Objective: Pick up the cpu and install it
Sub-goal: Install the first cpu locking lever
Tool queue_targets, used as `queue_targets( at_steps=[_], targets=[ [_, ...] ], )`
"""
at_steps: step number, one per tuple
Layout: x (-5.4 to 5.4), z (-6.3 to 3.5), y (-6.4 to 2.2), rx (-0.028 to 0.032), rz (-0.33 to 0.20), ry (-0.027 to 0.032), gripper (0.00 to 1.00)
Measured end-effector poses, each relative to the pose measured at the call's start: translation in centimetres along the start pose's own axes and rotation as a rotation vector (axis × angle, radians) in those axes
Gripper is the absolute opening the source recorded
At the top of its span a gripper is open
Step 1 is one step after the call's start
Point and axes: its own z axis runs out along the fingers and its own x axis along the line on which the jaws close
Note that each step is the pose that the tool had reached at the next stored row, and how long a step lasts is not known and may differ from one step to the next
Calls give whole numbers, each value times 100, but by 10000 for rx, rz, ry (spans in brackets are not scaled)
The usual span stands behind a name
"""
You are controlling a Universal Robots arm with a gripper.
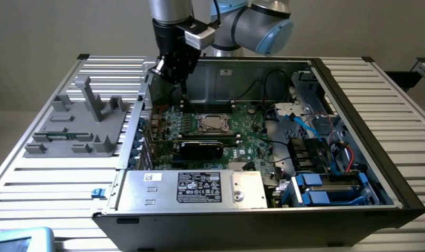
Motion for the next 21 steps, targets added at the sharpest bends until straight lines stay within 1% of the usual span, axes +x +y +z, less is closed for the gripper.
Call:
queue_targets(
  at_steps=[12,18,21],
  targets=[
    [0,2,0,-89,1923,-18,11],
    [0,3,0,-116,2590,-20,11],
    [0,3,0,-117,2595,-21,11]
  ],
)
